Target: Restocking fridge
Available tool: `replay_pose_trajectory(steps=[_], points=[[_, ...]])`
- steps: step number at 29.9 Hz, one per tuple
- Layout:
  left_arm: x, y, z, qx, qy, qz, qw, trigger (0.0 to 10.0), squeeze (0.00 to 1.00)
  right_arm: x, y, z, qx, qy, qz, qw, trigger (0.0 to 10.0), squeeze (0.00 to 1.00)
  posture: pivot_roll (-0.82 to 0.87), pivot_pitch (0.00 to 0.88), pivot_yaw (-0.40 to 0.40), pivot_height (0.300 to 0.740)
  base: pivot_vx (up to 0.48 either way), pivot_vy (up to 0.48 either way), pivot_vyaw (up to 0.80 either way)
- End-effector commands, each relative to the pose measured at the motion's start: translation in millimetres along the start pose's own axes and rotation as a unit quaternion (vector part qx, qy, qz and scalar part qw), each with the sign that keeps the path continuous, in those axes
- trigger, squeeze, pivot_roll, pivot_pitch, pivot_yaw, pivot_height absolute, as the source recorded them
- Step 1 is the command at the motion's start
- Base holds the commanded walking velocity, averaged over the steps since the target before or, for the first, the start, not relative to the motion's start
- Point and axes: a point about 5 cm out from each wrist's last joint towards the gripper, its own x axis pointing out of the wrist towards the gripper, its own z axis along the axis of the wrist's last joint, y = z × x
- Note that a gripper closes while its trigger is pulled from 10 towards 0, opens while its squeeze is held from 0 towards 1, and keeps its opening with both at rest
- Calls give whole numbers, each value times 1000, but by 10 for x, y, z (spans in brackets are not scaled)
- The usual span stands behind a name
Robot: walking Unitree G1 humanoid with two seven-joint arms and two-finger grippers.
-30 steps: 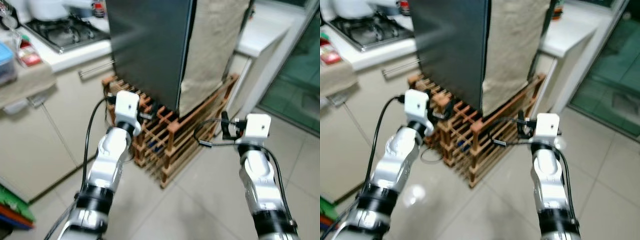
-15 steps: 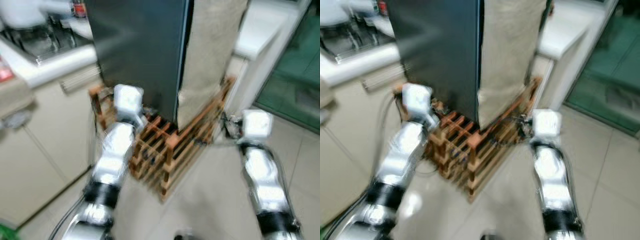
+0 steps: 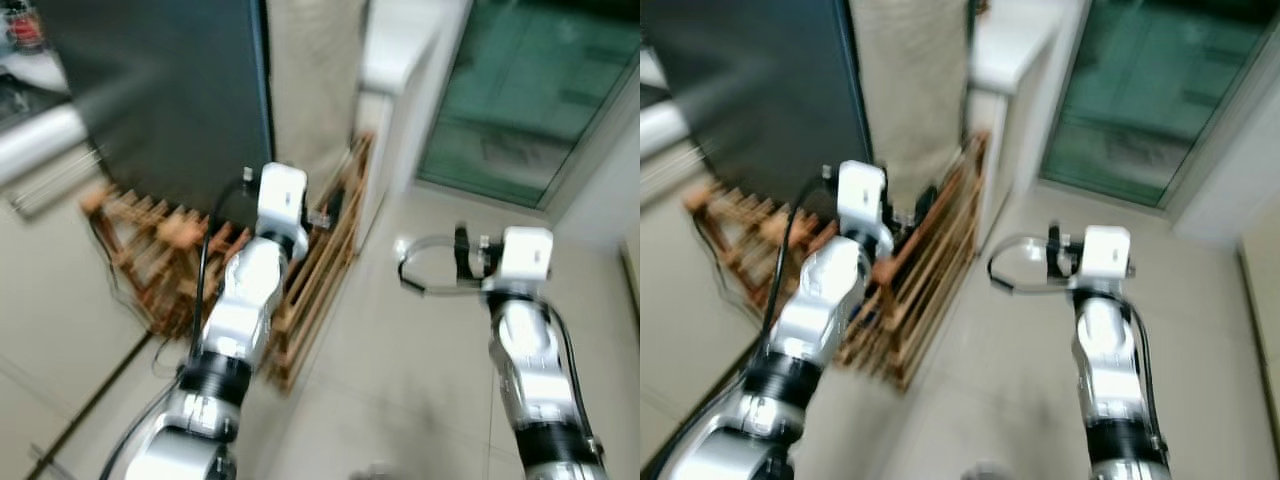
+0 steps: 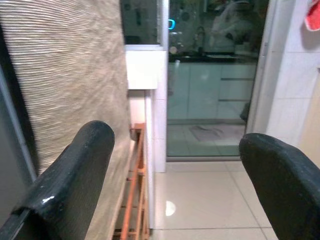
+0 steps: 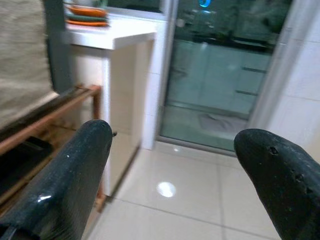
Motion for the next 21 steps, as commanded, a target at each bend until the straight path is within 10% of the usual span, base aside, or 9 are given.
replay_pose_trajectory(steps=[1,21], points=[[14,24,5,1,2,5,1000,10000,0,15,10,40,1,-9,-1,1000,10000,0,-113,0,7,740,0,0,0],[42,122,132,-37,-10,61,997,10000,0,31,-23,161,-4,-31,-4,1000,10000,0,-116,0,7,740,195,16,0]])
